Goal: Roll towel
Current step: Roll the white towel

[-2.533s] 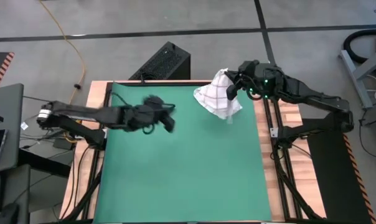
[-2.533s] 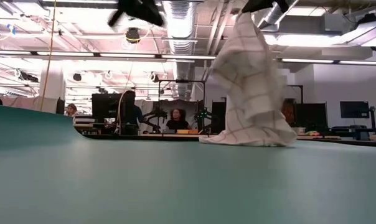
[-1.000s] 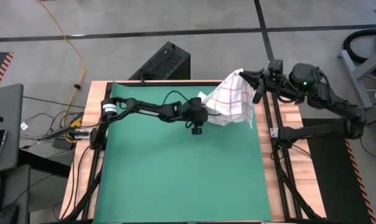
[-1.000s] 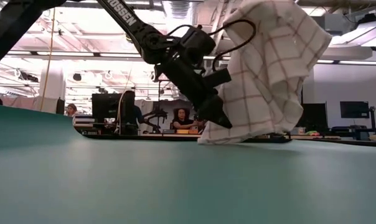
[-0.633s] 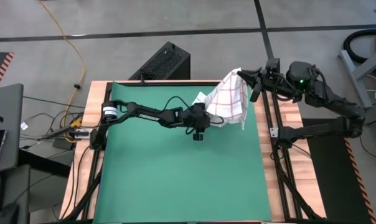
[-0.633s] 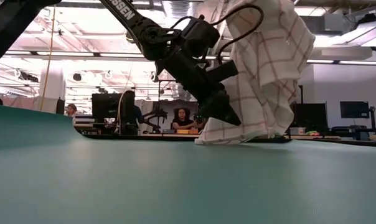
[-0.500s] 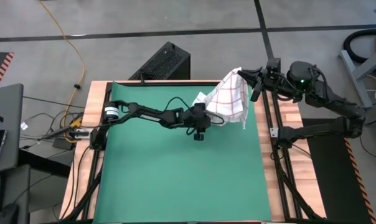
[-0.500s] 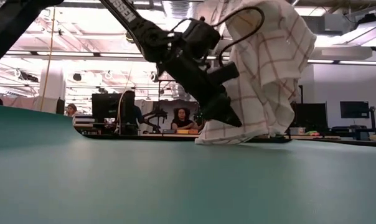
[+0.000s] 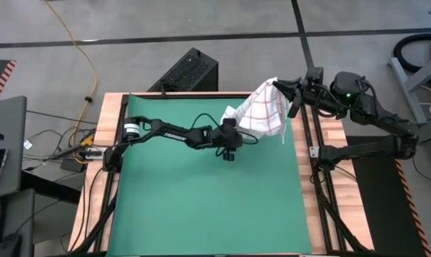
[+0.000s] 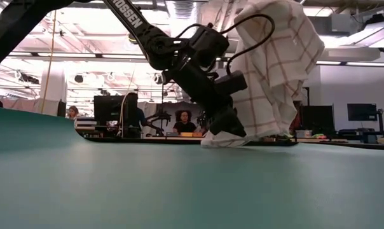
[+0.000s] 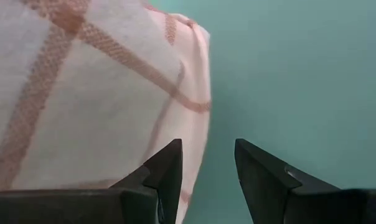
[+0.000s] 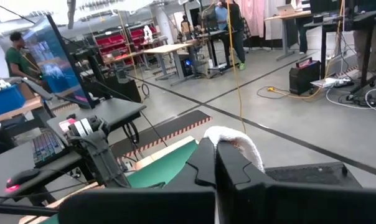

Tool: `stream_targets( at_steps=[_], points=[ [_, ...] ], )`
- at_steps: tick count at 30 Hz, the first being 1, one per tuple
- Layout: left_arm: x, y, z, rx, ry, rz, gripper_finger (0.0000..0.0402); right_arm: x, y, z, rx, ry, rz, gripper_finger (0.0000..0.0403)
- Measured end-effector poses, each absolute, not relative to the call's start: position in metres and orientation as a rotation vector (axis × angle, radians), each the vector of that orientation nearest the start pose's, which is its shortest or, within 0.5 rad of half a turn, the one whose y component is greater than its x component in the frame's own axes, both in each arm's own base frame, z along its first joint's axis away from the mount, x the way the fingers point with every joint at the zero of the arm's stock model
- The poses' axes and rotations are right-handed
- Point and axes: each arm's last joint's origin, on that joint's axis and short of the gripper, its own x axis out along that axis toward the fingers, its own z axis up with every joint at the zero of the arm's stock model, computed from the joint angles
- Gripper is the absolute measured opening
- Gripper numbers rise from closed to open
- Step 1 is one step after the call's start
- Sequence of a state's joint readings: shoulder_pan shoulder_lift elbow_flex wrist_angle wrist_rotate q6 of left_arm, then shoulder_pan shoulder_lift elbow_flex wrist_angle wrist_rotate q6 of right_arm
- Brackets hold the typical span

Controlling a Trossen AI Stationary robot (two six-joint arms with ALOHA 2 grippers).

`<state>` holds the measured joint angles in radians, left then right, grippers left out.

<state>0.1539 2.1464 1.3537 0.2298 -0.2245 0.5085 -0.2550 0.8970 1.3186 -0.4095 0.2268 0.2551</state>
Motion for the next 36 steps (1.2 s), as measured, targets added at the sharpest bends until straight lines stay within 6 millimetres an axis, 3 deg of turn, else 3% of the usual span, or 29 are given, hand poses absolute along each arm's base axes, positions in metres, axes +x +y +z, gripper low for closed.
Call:
stream_targets(
  at_steps=[10, 15, 17, 20, 26, 33, 36],
  points=[
    [0.454, 0.077, 0.142, 0.542, 0.642, 0.218, 0.0137, 0.144, -0.043, 0.471, 0.256, -0.123, -0.447, 0.0007],
    [0.461, 0.077, 0.122, 0.570, 0.649, 0.234, 0.0137, 0.144, -0.043, 0.471, 0.259, -0.124, -0.442, 0.0007],
    [0.464, 0.075, 0.123, 0.596, 0.664, 0.263, 0.0134, 0.144, -0.042, 0.471, 0.259, -0.122, -0.437, 0.0007],
    [0.468, 0.075, 0.134, 0.588, 0.620, 0.316, 0.0112, 0.145, -0.041, 0.471, 0.259, -0.123, -0.430, 0.0007],
    [0.469, 0.092, 0.139, 0.497, 0.575, 0.332, 0.0011, 0.146, -0.037, 0.473, 0.259, -0.137, -0.387, 0.0007],
    [0.463, 0.090, 0.133, 0.502, 0.693, 0.364, 0.0000, 0.146, -0.036, 0.474, 0.257, -0.146, -0.376, 0.0007],
    [0.461, 0.083, 0.142, 0.512, 0.733, 0.384, 0.0000, 0.146, -0.036, 0.472, 0.247, -0.129, -0.379, 0.0007]
  ],
)
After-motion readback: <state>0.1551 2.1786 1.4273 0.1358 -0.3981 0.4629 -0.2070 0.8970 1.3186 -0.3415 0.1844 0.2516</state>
